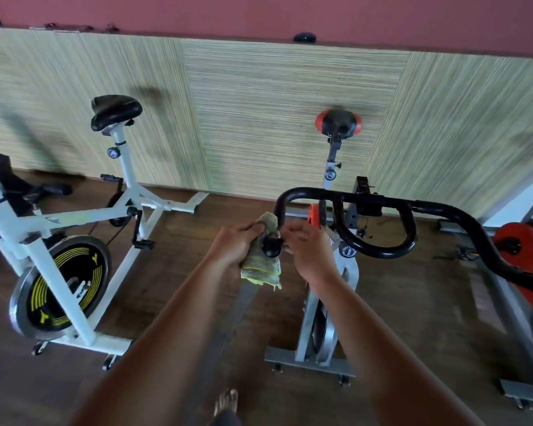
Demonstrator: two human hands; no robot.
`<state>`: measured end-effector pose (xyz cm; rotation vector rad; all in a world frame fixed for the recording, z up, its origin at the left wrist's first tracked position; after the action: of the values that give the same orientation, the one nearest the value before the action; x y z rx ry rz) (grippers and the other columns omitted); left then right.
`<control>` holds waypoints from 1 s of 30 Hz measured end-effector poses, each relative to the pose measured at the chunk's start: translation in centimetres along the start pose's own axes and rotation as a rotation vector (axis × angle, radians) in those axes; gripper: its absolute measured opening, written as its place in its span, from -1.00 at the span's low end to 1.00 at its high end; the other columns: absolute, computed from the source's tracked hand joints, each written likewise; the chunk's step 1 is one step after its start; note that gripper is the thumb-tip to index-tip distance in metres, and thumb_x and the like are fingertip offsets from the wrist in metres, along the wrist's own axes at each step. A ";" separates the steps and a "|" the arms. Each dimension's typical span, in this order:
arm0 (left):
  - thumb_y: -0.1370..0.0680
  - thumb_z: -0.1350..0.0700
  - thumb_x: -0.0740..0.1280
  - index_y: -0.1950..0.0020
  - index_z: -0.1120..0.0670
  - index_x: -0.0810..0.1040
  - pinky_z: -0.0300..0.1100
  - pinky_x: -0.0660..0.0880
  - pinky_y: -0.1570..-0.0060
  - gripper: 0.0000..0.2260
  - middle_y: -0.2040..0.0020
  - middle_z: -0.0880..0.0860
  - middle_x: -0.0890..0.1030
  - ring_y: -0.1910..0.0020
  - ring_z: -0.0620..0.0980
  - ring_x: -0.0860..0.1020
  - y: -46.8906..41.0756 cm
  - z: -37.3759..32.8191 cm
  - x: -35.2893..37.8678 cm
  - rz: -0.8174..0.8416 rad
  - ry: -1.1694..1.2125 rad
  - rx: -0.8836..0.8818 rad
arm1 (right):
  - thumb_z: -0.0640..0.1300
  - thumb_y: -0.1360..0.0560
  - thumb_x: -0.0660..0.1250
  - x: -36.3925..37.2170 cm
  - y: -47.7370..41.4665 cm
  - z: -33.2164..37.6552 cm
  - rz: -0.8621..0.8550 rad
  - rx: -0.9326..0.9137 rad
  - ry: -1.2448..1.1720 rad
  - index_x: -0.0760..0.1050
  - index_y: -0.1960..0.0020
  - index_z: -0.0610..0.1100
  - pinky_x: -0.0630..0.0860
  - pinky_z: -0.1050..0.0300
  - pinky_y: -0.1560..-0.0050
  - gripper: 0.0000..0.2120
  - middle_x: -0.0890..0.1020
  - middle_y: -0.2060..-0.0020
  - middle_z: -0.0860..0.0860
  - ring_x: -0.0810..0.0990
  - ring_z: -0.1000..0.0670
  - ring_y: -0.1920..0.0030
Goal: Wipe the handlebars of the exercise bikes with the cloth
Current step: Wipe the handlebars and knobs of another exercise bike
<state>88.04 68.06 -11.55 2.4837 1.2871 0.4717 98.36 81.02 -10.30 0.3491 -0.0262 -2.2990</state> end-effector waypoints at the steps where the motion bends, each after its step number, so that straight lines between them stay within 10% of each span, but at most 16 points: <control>1: -0.61 0.23 0.33 -0.12 0.20 0.66 -0.01 0.65 0.18 -0.85 0.02 0.23 0.71 0.15 0.15 0.70 -0.6 0.1 0.2 0.013 0.014 -0.017 | 0.00 -0.55 0.37 0.0 -0.4 0.0 -0.013 0.010 0.012 0.64 0.05 0.04 0.64 -0.15 -0.05 -0.91 0.73 0.14 0.10 0.70 0.06 0.09; 13: -0.44 0.06 0.49 -0.16 0.00 0.70 -0.12 0.60 -0.09 -0.71 0.05 -0.03 0.73 0.03 -0.07 0.68 -11.6 -3.0 2.2 0.065 -0.327 0.176 | -0.12 -0.38 0.50 1.1 -5.2 -2.2 -0.179 0.158 0.040 0.64 0.22 0.15 0.64 -0.16 0.01 -0.85 0.71 0.23 0.10 0.69 -0.02 0.18; 18: -0.52 0.14 0.47 -0.26 0.03 0.65 -0.40 0.48 0.16 -0.70 0.02 -0.03 0.68 0.14 -0.17 0.60 -16.4 -6.0 6.1 0.246 -0.619 0.257 | -0.20 -0.41 0.52 0.5 -5.4 -2.1 -0.237 0.140 0.131 0.72 0.01 -0.03 0.57 0.19 0.08 -0.83 0.71 0.19 0.10 0.67 0.11 0.18; 23: -0.52 0.10 0.46 -0.29 -0.03 0.63 -0.36 0.38 0.16 -0.67 -0.09 -0.02 0.64 -0.02 -0.08 0.58 -18.0 -7.5 10.6 0.465 -0.867 0.323 | -0.18 -0.43 0.51 0.7 -4.8 -2.3 -0.254 0.190 0.063 0.72 0.03 -0.01 0.57 0.07 0.25 -0.85 0.73 0.23 0.04 0.63 0.11 0.34; 30: -0.51 0.16 0.48 -0.26 -0.02 0.64 -0.23 0.45 0.02 -0.67 -0.10 0.03 0.68 0.04 -0.05 0.57 -17.8 -5.9 8.2 0.542 -0.657 0.268 | -0.23 -0.42 0.54 0.3 -4.6 -2.0 -0.265 0.217 0.020 0.73 0.01 -0.07 0.59 0.16 0.06 -0.83 0.71 0.24 0.12 0.66 0.17 0.21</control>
<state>77.11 85.34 -12.33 2.8276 0.4399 -0.4219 95.38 84.13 -12.93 0.5126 -0.2338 -2.5614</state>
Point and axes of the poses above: each hand's wrist, its own y-axis away from the middle knuckle, its own x-axis out of the palm, z = x × y, the point moved 9 cm from there along -y, towards the middle knuckle
